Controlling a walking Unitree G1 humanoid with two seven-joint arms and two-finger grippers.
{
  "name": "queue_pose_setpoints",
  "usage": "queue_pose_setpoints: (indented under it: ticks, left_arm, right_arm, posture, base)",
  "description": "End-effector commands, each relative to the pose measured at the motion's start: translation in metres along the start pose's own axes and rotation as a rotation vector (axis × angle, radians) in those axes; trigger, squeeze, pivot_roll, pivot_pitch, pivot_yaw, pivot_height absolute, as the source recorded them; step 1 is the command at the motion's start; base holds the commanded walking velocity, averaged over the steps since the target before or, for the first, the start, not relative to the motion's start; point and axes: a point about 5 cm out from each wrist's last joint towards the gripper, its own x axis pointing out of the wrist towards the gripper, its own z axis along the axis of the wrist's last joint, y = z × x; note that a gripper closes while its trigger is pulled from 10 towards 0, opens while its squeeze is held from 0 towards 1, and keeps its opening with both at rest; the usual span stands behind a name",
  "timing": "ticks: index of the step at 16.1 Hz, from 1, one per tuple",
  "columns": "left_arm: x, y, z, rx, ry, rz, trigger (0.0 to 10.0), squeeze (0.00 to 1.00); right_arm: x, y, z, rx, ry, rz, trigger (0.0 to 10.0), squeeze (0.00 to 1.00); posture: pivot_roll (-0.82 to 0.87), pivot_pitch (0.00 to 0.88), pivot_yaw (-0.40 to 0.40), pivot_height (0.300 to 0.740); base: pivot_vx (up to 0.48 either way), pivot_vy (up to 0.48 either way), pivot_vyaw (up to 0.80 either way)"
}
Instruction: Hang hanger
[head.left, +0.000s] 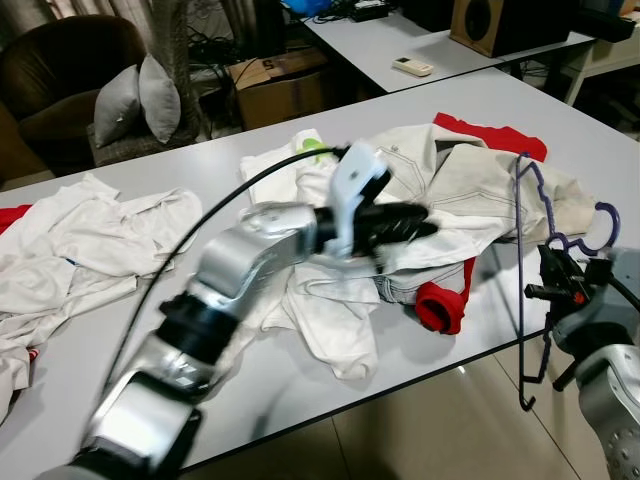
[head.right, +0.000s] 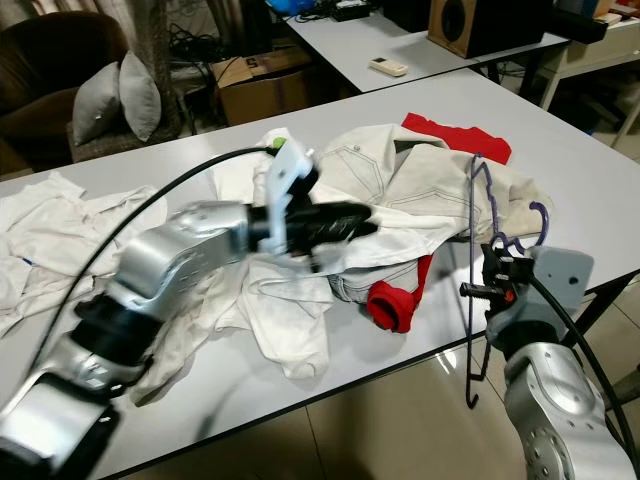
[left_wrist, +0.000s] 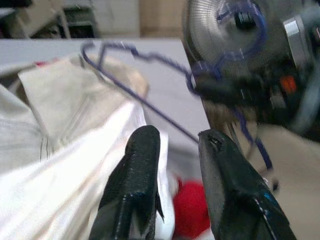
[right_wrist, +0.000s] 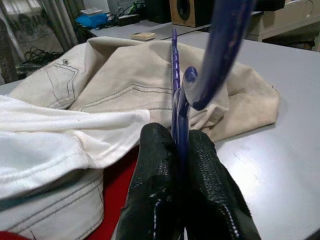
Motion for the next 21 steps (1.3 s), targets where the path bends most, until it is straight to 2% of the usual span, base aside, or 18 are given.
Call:
queue_pose_setpoints:
  ticks: [1,2,3,4,5,7,8,11,13,15,18,21]
  left_arm:
    - [-0.014,0.013,0.008,0.046,-0.009,0.081,10.0,1.0]
    - [-0.022,0.022,0.01,0.054,-0.016,0.151,10.0,1.0]
    - [-0.051,0.054,0.009,0.067,0.003,0.391,10.0,0.82]
    - [-0.07,0.068,0.002,0.03,0.043,0.495,10.0,0.17]
    - [-0.078,0.073,-0.003,0.006,0.069,0.535,10.0,0.0]
    - [-0.099,0.075,-0.028,-0.081,0.162,0.562,10.0,0.0]
    - [-0.104,0.074,-0.035,-0.128,0.159,0.571,10.0,0.0]
    - [-0.107,0.076,-0.046,-0.238,0.109,0.601,10.0,0.0]
    - [-0.103,0.074,-0.053,-0.309,0.074,0.592,10.0,0.0]
    - [-0.1,0.074,-0.062,-0.312,0.103,0.605,10.0,0.0]
    - [-0.1,0.078,-0.07,-0.267,0.161,0.653,10.0,0.0]
    - [-0.1,0.078,-0.073,-0.275,0.167,0.648,10.0,0.0]
  right_arm:
    - [0.002,0.005,0.001,0.004,-0.008,0.027,10.0,0.0]
    - [0.003,0.006,0.001,0.005,-0.009,0.03,10.0,0.0]
    - [0.003,0.007,0.0,0.007,-0.008,0.036,10.0,0.0]
    - [0.003,0.008,-0.001,0.007,-0.003,0.042,10.0,0.0]
    - [0.003,0.008,-0.001,0.007,-0.002,0.044,10.0,0.0]
    - [0.004,0.009,-0.001,0.007,0.0,0.053,10.0,0.0]
    - [0.005,0.009,-0.001,0.004,0.0,0.057,10.0,0.0]
    - [0.006,0.01,0.0,0.002,0.001,0.063,10.0,0.0]
    - [0.006,0.011,-0.001,0.0,0.005,0.07,10.0,0.0]
    - [0.006,0.011,-0.001,0.0,0.005,0.071,10.0,0.0]
    - [0.004,0.011,-0.002,-0.006,0.007,0.074,10.0,0.0]
    - [0.003,0.011,-0.002,-0.004,0.009,0.076,10.0,0.0]
  posture:
    - [-0.05,0.0,0.112,0.74]
    - [-0.05,0.0,0.112,0.74]
    - [-0.04,0.0,0.109,0.74]
    - [-0.04,0.0,0.107,0.74]
    - [-0.04,0.0,0.106,0.74]
    - [-0.05,0.0,0.105,0.74]
    - [-0.05,0.0,0.105,0.74]
    - [-0.05,0.0,0.099,0.74]
    - [-0.05,0.0,0.098,0.74]
    - [-0.05,0.0,0.1,0.74]
    - [-0.06,0.0,0.106,0.74]
    - [-0.06,0.0,0.107,0.74]
  base:
    - [0.0,0.0,0.0]
    - [0.0,0.0,0.0]
    - [0.0,0.0,0.0]
    - [0.0,0.0,0.0]
    - [0.0,0.0,0.0]
    - [0.0,0.0,0.0]
    - [0.0,0.0,0.0]
    - [0.0,0.0,0.0]
    - [0.0,0.0,0.0]
    - [0.0,0.0,0.0]
    - [0.0,0.0,0.0]
    - [0.0,0.0,0.0]
